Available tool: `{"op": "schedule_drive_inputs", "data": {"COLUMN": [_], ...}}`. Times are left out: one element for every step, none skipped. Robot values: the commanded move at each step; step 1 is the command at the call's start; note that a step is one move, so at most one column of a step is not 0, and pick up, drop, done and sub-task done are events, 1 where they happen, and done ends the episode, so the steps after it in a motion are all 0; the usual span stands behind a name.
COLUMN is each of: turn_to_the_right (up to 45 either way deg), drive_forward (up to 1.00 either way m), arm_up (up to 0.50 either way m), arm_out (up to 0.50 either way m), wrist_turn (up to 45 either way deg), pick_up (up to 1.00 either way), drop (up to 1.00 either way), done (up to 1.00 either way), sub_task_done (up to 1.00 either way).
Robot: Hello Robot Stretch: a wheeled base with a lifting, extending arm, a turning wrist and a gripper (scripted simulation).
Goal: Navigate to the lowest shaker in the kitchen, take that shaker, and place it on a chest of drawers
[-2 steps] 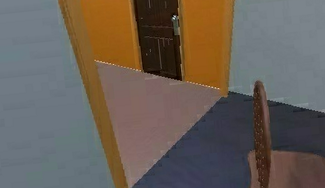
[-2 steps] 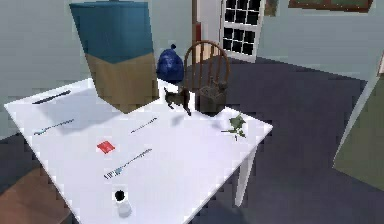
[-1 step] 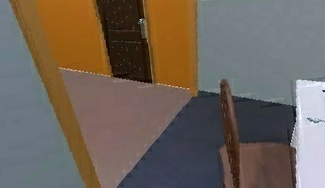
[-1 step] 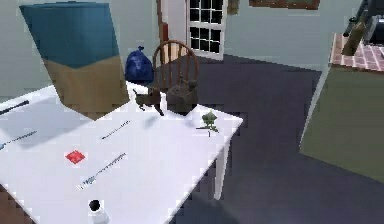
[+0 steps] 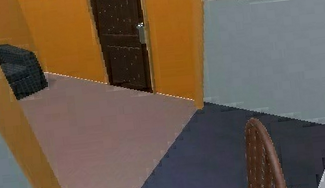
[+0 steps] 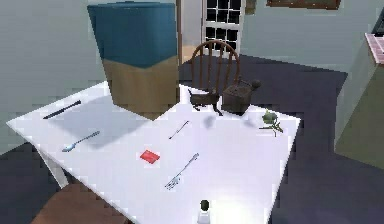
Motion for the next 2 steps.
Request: {"op": "schedule_drive_inputs", "data": {"turn_to_the_right": [0.0,0.0], "drive_forward": [0.0,0.0], "arm_up": [0.5,0.34], "arm_out": [0.0,0.0], "wrist_turn": [0.0,0.0], "pick_up": [0.0,0.0], "drop": [0.0,0.0], "done": [0.0,0.0], "sub_task_done": [0.0,0.0]}}
